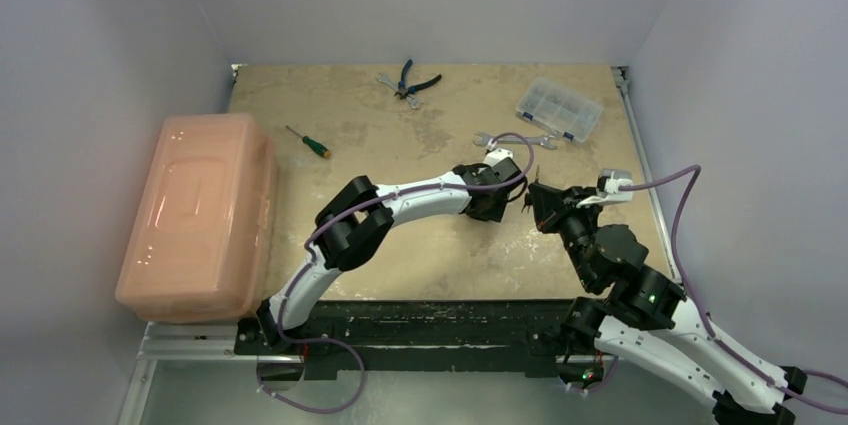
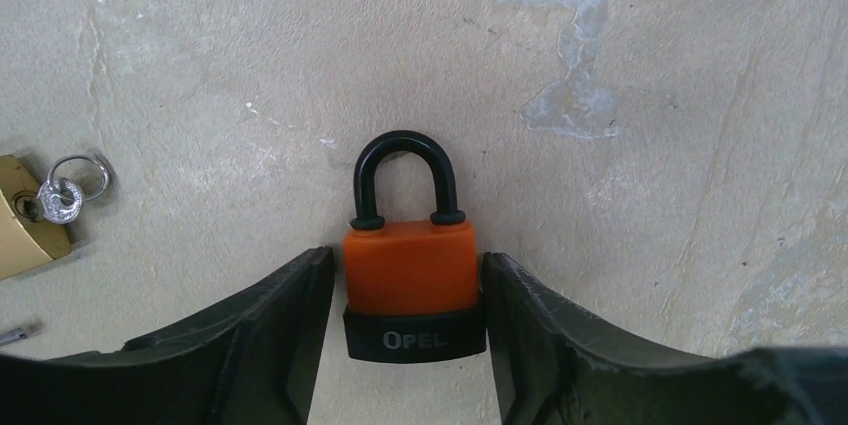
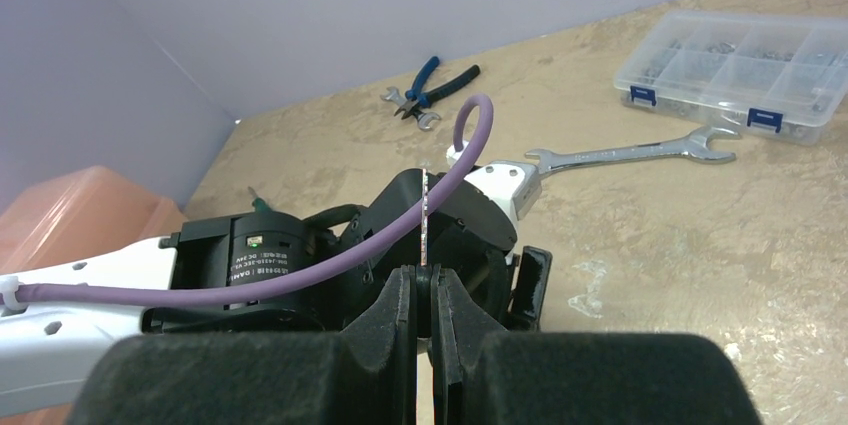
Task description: Unlock with the key
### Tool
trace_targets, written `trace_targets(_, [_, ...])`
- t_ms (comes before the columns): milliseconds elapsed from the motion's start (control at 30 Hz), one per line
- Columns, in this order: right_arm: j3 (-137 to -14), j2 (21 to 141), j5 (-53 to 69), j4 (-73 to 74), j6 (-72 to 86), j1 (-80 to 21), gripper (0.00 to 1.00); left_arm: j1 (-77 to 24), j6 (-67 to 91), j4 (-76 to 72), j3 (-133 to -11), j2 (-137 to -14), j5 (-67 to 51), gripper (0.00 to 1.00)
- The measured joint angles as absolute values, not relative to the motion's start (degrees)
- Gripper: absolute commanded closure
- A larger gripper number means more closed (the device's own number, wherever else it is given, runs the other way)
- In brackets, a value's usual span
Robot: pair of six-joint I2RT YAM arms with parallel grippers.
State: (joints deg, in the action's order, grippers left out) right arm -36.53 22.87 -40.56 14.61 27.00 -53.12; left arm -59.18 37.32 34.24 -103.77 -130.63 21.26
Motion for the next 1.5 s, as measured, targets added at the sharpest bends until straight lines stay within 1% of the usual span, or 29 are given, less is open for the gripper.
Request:
trace_targets(33, [-36.53,22.87,-40.53,14.61,26.98,-53.12,1.0,-59.16,37.54,34.3,-103.77,-130.63,21.32,0.53])
trace_targets(100, [-36.53,22.87,-40.53,14.61,26.98,-53.1,1.0,-59.16,38.35,34.48,-103.77,-130.63,21.56,0.68])
trace_targets(133, [-36.53,22.87,-40.53,14.61,27.0,-53.12,1.0,-59.16,38.5,34.41,-103.77,-130.63,21.54,0.76])
trace_targets(167, [-36.53,22.9,-40.53,14.61,26.98,-53.1,1.0,-59.18,38.76,34.26,-103.77,-130.63,21.52,0.86])
trace_targets(200, [-36.53,22.9,-40.53,14.61,26.98,-53.12,1.0,-59.18,38.89,34.02,-103.74,-130.63,21.5,0.94])
trace_targets(233, [-36.53,22.9,-40.53,14.59,26.98,-53.12,1.0,-59.18,39.24,33.76,-103.68,-130.63,21.5,0.99])
trace_targets(267, [-36.53,22.9,-40.53,14.61,26.98,-53.12,1.0,-59.18,39.4,33.34,-103.46,-130.63,21.43,1.0])
trace_targets(500, [-36.53,22.83,-40.56,14.72,26.98,-53.1,1.0,-58.92,39.86,26.5,-96.82,-127.11,20.49,1.0])
trace_targets(667, [-36.8,22.31,-40.82,15.57,26.96,-53.12,1.0,-57.98,40.07,20.56,-89.86,-123.0,16.4,1.0])
trace_targets(800, [-37.76,21.98,-41.04,15.9,26.81,-53.1,1.0,-56.58,41.41,16.32,-83.48,-118.26,12.08,1.0])
trace_targets(1133, [-38.35,22.52,-40.97,15.81,27.09,-53.1,1.0,-51.09,46.78,5.34,-72.23,-104.9,5.76,1.0])
trace_targets(1367, [-38.35,26.35,-40.29,15.16,29.17,-53.1,1.0,-48.14,51.77,-3.64,-63.72,-94.37,4.64,1.0])
trace_targets(1500, [-38.35,30.04,-38.72,14.52,30.5,-53.1,1.0,-47.77,53.84,-7.33,-61.78,-89.49,4.36,1.0])
